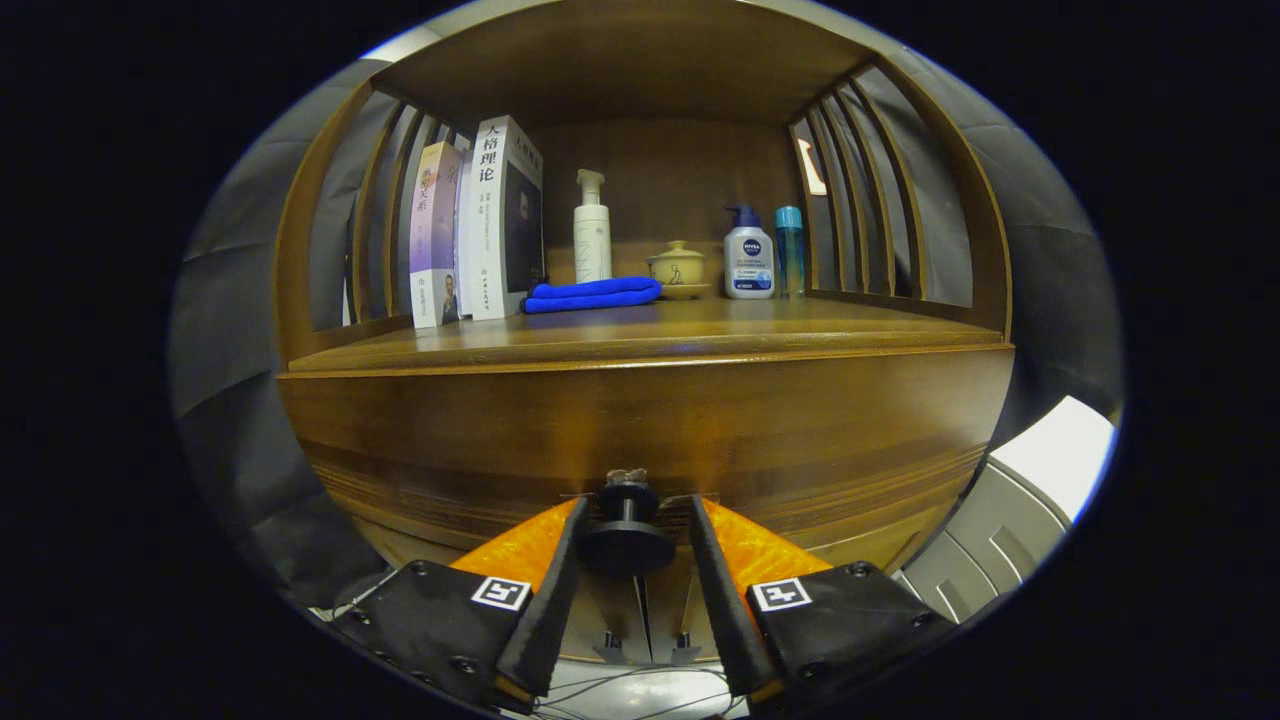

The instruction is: Pull open the drawer, take out the items inside it, and place them on the countertop above the cabinet.

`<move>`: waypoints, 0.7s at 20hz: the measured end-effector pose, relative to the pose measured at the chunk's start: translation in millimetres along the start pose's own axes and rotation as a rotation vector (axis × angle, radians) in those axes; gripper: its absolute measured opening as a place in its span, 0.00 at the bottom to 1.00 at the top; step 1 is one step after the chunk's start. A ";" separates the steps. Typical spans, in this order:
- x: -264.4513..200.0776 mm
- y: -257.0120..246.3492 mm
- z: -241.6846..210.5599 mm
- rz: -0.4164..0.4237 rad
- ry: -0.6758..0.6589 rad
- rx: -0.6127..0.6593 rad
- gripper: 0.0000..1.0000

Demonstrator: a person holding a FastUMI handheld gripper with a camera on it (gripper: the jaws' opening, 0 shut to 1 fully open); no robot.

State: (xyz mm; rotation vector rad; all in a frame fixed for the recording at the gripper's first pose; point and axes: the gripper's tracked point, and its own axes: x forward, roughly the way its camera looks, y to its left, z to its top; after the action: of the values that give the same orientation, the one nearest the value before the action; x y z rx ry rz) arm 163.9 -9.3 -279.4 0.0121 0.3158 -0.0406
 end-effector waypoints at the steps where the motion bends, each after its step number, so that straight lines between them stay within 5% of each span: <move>1: 2.1 -0.2 1.6 -0.007 0.000 -0.004 0.63; 2: 0.1 2.5 -0.5 0.000 0.008 -0.001 0.62; 4: 2.6 3.1 -0.2 -0.008 0.024 0.002 0.46; 7: 4.4 3.5 -3.0 0.004 0.035 -0.007 0.46; 8: 1.7 5.0 -3.7 0.011 0.038 -0.010 0.35; 11: 4.6 3.6 -3.2 0.007 0.028 -0.009 0.24; 14: 1.2 4.0 -5.0 0.000 0.024 -0.012 0.24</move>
State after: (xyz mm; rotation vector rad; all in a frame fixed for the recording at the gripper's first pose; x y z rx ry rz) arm 163.6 -5.2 -284.5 0.0002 0.3402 -0.0384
